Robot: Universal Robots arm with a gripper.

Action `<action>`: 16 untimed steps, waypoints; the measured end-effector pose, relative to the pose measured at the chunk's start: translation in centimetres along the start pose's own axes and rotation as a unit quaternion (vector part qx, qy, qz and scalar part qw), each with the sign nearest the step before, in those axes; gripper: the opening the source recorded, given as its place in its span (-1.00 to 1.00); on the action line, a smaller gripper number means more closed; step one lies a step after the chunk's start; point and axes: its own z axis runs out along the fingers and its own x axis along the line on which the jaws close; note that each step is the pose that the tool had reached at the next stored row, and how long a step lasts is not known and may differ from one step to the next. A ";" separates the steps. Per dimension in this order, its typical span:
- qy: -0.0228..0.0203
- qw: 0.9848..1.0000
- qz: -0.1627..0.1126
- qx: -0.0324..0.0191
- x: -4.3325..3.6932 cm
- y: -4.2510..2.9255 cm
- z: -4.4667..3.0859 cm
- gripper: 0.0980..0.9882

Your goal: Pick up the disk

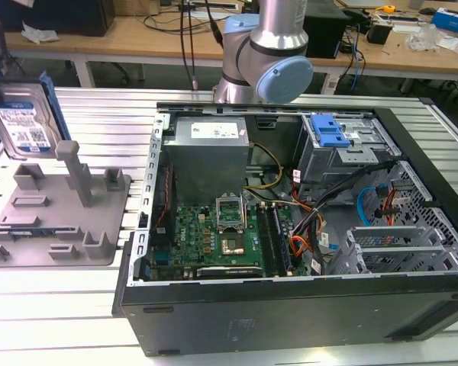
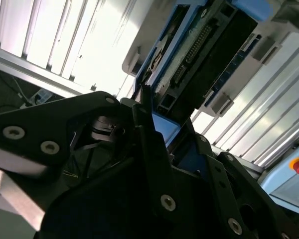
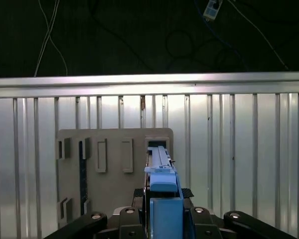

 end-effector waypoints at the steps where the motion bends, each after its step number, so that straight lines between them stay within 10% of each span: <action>1: 0.000 1.000 0.000 0.000 0.03 0.00 -0.50 -0.40; 16: 0.000 1.000 0.000 0.000 0.59 0.03 -10.20 -0.40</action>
